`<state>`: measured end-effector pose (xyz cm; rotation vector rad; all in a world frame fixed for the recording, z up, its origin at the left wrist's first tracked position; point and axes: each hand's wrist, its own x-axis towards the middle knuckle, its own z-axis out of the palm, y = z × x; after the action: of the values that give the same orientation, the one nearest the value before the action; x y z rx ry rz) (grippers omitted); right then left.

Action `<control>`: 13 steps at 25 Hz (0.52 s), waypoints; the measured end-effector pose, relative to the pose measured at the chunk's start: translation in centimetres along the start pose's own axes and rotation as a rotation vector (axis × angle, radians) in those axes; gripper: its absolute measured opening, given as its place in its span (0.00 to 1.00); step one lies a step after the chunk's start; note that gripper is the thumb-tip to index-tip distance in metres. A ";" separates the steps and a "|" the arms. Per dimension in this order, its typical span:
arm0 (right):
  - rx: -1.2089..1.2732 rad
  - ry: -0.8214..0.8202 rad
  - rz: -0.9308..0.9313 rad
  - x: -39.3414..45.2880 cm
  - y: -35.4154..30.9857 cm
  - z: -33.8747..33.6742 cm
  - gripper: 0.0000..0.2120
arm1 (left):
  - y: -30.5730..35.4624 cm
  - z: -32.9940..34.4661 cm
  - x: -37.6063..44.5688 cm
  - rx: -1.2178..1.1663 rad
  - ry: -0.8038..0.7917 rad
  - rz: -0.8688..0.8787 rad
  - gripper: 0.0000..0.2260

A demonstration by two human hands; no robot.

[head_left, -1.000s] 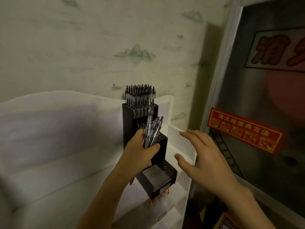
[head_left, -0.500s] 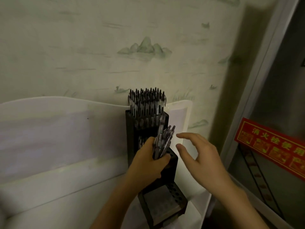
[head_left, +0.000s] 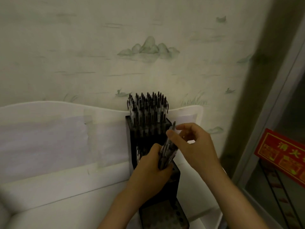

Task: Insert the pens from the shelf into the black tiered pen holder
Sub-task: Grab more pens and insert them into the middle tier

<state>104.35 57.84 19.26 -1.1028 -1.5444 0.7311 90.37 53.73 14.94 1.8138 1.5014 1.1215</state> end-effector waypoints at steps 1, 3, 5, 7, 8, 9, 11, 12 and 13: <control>0.039 -0.065 0.029 0.7 0.3 -0.1 0.09 | -0.1 0.2 0.3 0.019 -0.002 -0.015 0.07; 0.190 -0.210 0.099 1.7 1.1 -0.4 0.06 | -0.2 0.5 0.8 0.033 -0.002 -0.042 0.07; 0.326 -0.294 0.152 2.4 1.9 -0.6 0.07 | -0.3 0.6 1.3 0.046 0.001 -0.062 0.08; 0.376 -0.318 0.162 3.0 2.4 -0.6 0.07 | -0.3 0.7 1.7 0.047 0.013 -0.088 0.07; 0.406 -0.308 0.167 3.3 2.5 -0.6 0.06 | -0.4 0.6 1.9 0.043 0.018 -0.100 0.07; 0.457 -0.278 0.182 3.7 2.5 -0.7 0.06 | -0.5 0.6 1.9 0.045 0.020 -0.107 0.07; 0.559 -0.183 0.193 4.6 2.3 -1.4 0.10 | -0.8 0.6 1.9 0.069 0.020 -0.114 0.07; 0.580 -0.138 0.172 5.0 2.1 -1.9 0.13 | -0.8 0.6 1.9 0.077 0.027 -0.115 0.07; 0.597 -0.104 0.145 5.4 1.8 -2.4 0.14 | -0.9 0.5 1.8 0.082 0.040 -0.114 0.07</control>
<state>107.03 63.25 20.40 -0.7359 -1.2123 1.2652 90.38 55.76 14.42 1.7442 1.6743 1.0605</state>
